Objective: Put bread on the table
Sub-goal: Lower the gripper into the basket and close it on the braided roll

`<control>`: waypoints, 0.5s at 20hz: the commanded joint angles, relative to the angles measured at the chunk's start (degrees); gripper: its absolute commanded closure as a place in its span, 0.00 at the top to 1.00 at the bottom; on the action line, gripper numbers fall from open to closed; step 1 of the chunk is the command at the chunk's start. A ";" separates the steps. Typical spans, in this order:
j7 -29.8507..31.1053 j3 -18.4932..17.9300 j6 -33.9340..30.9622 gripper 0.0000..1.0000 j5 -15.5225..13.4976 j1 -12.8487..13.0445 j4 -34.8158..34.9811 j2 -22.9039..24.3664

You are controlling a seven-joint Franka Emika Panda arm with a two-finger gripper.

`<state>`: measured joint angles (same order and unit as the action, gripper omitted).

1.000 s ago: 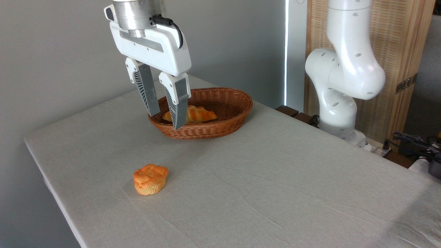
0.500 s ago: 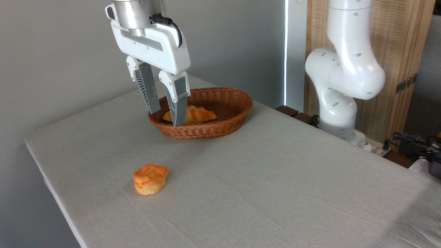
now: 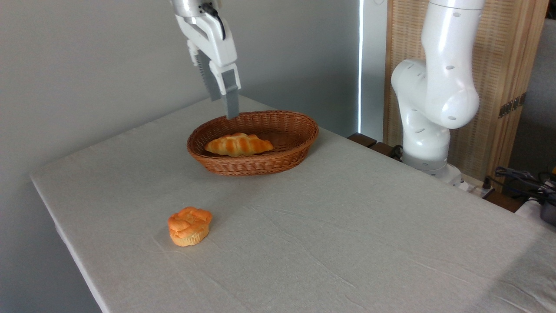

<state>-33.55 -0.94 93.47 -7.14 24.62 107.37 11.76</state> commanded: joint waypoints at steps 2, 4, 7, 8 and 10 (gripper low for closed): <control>1.20 -1.35 10.74 1.00 -0.77 7.80 13.46 4.15; 2.17 -1.26 16.19 1.00 -0.77 10.08 17.33 4.06; 1.56 -0.74 24.45 1.00 -0.77 13.34 21.30 2.92; 1.56 -0.47 25.87 1.00 -0.77 14.04 21.57 2.22; -1.85 -0.47 26.15 1.00 -0.77 15.54 21.57 0.99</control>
<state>-32.30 -0.92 117.42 -7.22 37.75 128.01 13.48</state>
